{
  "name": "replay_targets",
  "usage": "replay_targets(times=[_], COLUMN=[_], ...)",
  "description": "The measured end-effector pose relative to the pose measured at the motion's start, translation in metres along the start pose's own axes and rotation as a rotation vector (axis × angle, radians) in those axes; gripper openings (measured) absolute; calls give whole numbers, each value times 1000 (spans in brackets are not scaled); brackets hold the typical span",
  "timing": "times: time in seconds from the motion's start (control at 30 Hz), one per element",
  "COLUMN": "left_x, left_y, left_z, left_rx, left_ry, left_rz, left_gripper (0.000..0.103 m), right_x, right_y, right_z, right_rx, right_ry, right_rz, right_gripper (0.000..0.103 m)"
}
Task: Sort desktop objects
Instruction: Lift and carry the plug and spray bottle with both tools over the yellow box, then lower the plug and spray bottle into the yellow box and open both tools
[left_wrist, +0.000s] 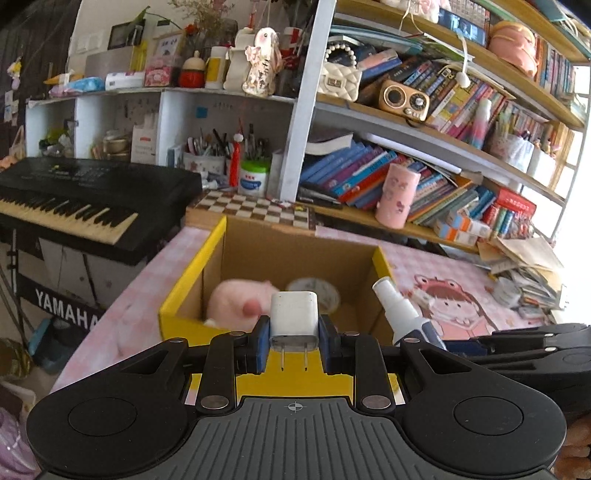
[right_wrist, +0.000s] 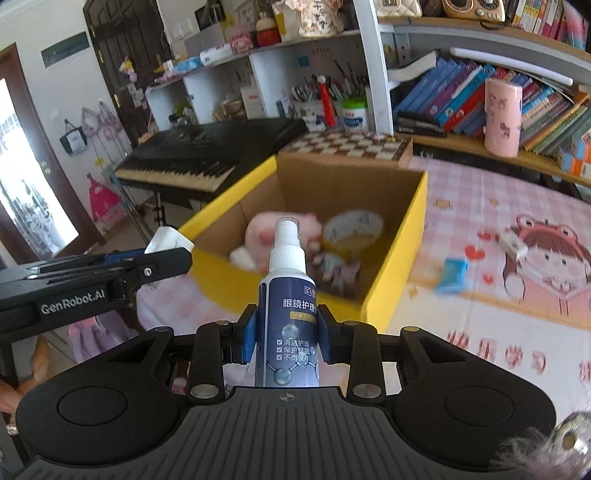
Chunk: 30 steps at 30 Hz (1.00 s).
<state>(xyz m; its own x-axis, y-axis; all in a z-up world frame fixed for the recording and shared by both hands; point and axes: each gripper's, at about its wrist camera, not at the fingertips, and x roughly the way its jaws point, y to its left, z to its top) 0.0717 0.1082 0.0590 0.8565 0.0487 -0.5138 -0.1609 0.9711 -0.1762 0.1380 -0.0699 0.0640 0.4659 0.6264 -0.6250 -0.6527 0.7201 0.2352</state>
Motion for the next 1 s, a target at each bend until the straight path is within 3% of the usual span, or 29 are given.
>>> replay_targets(times=[0.27, 0.53, 1.0], left_x=[45, 83, 125], left_y=[-10, -10, -19], left_z=[20, 31, 11], left_rx=[22, 50, 84], left_ry=[7, 70, 235], left_rz=[40, 86, 118], left_gripper=[25, 25, 25], right_x=[26, 64, 134], right_y=[-37, -61, -67], right_z=[45, 75, 77], right_rx=[-26, -105, -268], right_ry=[-54, -81, 38], right_rz=[-15, -51, -27], right_gripper=[30, 30, 30])
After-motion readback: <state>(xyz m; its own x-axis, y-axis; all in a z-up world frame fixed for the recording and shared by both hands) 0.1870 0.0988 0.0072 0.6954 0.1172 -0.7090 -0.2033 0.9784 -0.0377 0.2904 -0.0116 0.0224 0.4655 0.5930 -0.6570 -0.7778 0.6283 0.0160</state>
